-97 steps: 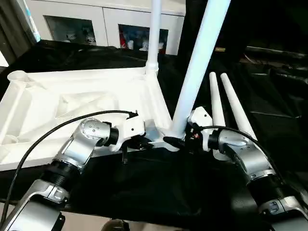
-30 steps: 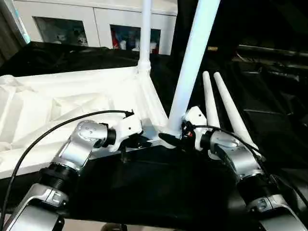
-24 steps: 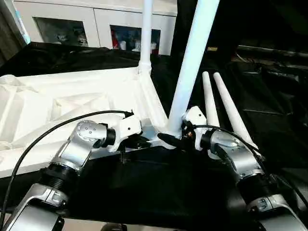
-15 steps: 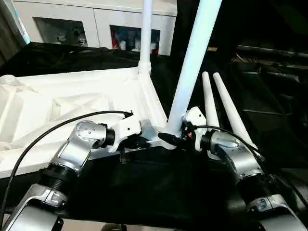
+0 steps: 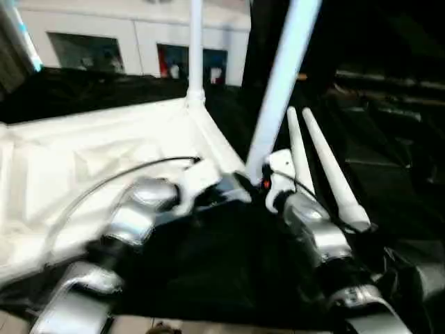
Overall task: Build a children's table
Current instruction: Rotate leg to tighten
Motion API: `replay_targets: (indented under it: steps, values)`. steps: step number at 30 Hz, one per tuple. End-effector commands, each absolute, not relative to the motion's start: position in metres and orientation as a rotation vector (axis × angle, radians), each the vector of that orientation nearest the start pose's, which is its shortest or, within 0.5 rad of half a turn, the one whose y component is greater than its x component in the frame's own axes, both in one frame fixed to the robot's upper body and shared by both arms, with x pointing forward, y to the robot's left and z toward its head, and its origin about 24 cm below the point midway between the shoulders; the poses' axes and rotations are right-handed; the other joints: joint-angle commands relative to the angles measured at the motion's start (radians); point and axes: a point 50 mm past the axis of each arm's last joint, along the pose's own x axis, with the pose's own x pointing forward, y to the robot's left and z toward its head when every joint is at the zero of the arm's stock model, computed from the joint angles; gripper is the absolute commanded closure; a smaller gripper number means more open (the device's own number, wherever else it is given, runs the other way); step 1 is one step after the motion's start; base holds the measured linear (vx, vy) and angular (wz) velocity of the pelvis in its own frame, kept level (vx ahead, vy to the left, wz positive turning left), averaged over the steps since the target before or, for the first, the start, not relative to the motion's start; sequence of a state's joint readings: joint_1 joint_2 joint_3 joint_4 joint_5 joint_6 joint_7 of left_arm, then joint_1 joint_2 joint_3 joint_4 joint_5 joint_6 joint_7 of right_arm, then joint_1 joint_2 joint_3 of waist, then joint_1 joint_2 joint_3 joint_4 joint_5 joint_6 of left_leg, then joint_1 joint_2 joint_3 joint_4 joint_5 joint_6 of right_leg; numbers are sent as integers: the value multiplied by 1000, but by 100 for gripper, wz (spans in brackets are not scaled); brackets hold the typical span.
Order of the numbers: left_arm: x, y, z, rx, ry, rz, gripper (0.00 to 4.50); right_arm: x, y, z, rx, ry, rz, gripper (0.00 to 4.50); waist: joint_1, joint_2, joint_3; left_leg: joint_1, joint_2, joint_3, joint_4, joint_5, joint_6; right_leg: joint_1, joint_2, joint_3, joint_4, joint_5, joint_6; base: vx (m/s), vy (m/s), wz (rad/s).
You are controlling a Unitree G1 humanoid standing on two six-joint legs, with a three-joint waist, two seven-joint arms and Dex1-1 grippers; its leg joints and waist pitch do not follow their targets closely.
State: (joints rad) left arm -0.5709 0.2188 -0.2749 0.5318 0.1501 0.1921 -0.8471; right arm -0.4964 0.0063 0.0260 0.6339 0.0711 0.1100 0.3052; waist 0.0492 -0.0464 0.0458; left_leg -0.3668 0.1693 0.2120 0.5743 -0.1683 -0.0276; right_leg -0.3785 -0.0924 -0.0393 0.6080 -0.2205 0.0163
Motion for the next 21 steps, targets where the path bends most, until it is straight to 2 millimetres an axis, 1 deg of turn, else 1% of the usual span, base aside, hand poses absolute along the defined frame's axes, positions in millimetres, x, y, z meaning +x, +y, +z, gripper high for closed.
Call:
replay_targets:
  steps: [1, 3, 4, 6, 8, 9, 10, 11, 12, 13, 14, 15, 17, 18, 19, 21]
  values:
    - [321, 80, 33, 388, 405, -1012, 450, 312, -59, 2, 104, 391, 553, 178, -6, -1, -35, 31, 67, -53, -85, -486, -73, -10, -69, 42, -109, -491, -124, 0, 0, 0]
    - [320, 73, 35, 385, 391, -1031, 450, 313, -52, 4, 126, 380, 573, 178, -5, -1, -36, 30, 66, -52, -86, -486, -68, -12, -69, 43, -110, -481, -119, 0, 0, 0]
    - [320, 71, 35, 384, 386, -1038, 450, 313, -50, 6, 137, 375, 572, 143, -5, -1, -36, 29, 66, -52, -86, -485, -65, -13, -70, 44, -111, -480, -119, 0, 0, 0]
    - [320, 73, 36, 394, 381, -1047, 450, 316, -50, 7, 137, 372, 567, 108, -3, -3, -38, 27, 67, -52, -87, -471, -60, -11, -70, 43, -109, -463, -121, 0, 0, 0]
    - [320, 76, 35, 399, 383, -1051, 450, 318, -52, 9, 116, 365, 564, 100, -4, -1, -37, 23, 67, -53, -89, -464, -58, -9, -70, 43, -107, -447, -125, 0, 0, 0]
    - [319, 79, 35, 408, 381, -1062, 450, 319, -54, 11, 94, 355, 581, 100, -7, -2, -38, 20, 67, -54, -91, -462, -60, -7, -70, 41, -105, -442, -126, 0, 0, 0]
    - [318, 82, 35, 413, 380, -1077, 450, 321, -56, 13, 70, 344, 598, 100, -7, -2, -38, 20, 67, -54, -90, -464, -60, -7, -69, 41, -106, -442, -127, 0, 0, 0]
    - [317, 84, 35, 414, 385, -1084, 450, 322, -58, 14, 59, 337, 610, 100, -8, -3, -38, 22, 66, -52, -89, -472, -58, -10, -70, 42, -107, -449, -127, 0, 0, 0]
    - [317, 85, 35, 414, 388, -1088, 450, 322, -58, 14, 54, 334, 615, 100, -8, -4, -37, 22, 67, -52, -88, -472, -55, -10, -72, 43, -108, -454, -129, 0, 0, 0]
    - [315, 90, 35, 417, 392, -1110, 450, 323, -62, 17, 33, 322, 657, 100, -7, -5, -37, 21, 67, -53, -88, -466, -51, -8, -72, 42, -109, -456, -129, 0, 0, 0]
    - [313, 95, 34, 418, 404, -1130, 450, 323, -66, 19, 12, 315, 700, 100, -7, -5, -38, 20, 68, -53, -88, -462, -49, -6, -72, 42, -108, -449, -130, 0, 0, 0]
    - [312, 100, 34, 428, 408, -1150, 450, 323, -70, 21, -10, 312, 749, 100, -8, -6, -40, 17, 69, -51, -88, -445, -43, -4, -71, 42, -105, -420, -136, 0, 0, 0]
    - [311, 102, 34, 435, 409, -1162, 450, 323, -72, 23, -25, 311, 781, 100, -7, -6, -42, 14, 69, -48, -88, -409, -36, 0, -69, 44, -98, -365, -148, 0, 0, 0]
    - [309, 106, 34, 432, 420, -1183, 450, 322, -76, 24, -52, 311, 820, 100, -2, -7, -45, 12, 69, -44, -85, -351, -19, 6, -67, 43, -91, -286, -170, 0, 0, 0]
    - [309, 106, 34, 432, 420, -1183, 450, 322, -76, 24, -52, 311, 820, 100, -2, -8, -46, 11, 68, -41, -83, -338, -12, 6, -66, 44, -89, -266, -177, 0, 0, 0]
    - [305, 116, 35, 448, 441, -1248, 450, 319, -87, 28, -109, 320, 927, 100, 2, -6, -47, 11, 68, -36, -78, -311, 3, 9, -68, 45, -86, -243, -196, 0, 0, 0]
